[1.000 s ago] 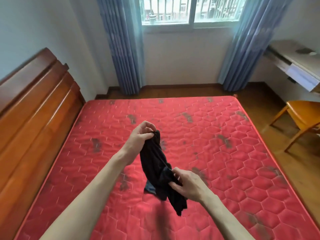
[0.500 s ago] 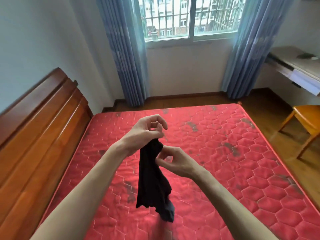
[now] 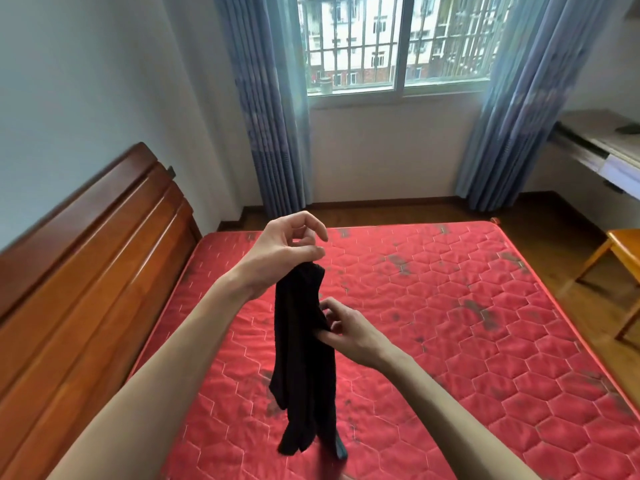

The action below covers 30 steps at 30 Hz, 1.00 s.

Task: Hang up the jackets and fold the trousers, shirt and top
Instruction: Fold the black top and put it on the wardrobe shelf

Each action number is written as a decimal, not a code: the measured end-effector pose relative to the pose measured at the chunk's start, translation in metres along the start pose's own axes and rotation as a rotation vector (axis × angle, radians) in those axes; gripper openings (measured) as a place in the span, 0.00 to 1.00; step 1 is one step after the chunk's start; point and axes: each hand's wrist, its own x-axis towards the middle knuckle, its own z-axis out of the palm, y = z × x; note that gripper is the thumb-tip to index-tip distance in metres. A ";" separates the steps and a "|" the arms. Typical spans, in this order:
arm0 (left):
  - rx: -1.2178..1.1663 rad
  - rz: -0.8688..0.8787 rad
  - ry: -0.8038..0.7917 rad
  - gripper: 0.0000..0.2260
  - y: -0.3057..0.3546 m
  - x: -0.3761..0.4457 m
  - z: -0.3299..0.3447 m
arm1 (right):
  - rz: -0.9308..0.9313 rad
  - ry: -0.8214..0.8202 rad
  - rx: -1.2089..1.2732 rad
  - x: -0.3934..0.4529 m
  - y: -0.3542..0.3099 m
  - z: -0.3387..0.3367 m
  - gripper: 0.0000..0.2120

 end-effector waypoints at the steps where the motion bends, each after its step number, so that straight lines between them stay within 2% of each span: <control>1: 0.035 -0.001 -0.013 0.08 -0.002 0.000 -0.003 | -0.006 0.010 -0.016 0.000 0.002 -0.001 0.15; 4: 0.253 -0.011 -0.114 0.12 -0.010 0.000 -0.010 | -0.031 0.040 -0.086 0.001 0.004 -0.007 0.18; 8: 0.813 -0.087 -0.341 0.22 -0.022 0.005 -0.014 | -0.033 0.088 -0.173 0.001 0.006 -0.018 0.06; 10: 0.927 -0.145 -0.423 0.22 -0.026 0.008 -0.014 | -0.026 0.102 -0.215 0.000 0.006 -0.022 0.04; 15: 0.979 -0.187 -0.529 0.16 -0.029 0.010 -0.011 | -0.009 0.105 -0.295 -0.005 0.004 -0.024 0.08; 18: 1.023 -0.120 -0.536 0.10 -0.031 0.011 -0.005 | -0.014 0.115 -0.317 -0.009 0.008 -0.023 0.07; 21: 0.948 -0.008 -0.498 0.00 -0.030 0.012 -0.001 | -0.038 0.131 -0.308 -0.011 0.010 -0.021 0.07; 23: 0.852 0.049 -0.449 0.06 -0.028 0.011 0.003 | -0.057 0.136 -0.279 -0.010 0.010 -0.019 0.07; 27: 0.734 0.154 -0.338 0.08 -0.024 0.006 0.007 | -0.104 0.167 0.080 -0.004 -0.007 -0.016 0.18; 30: 0.696 0.224 -0.230 0.07 -0.018 0.005 -0.001 | -0.108 0.247 0.254 0.002 -0.017 -0.019 0.14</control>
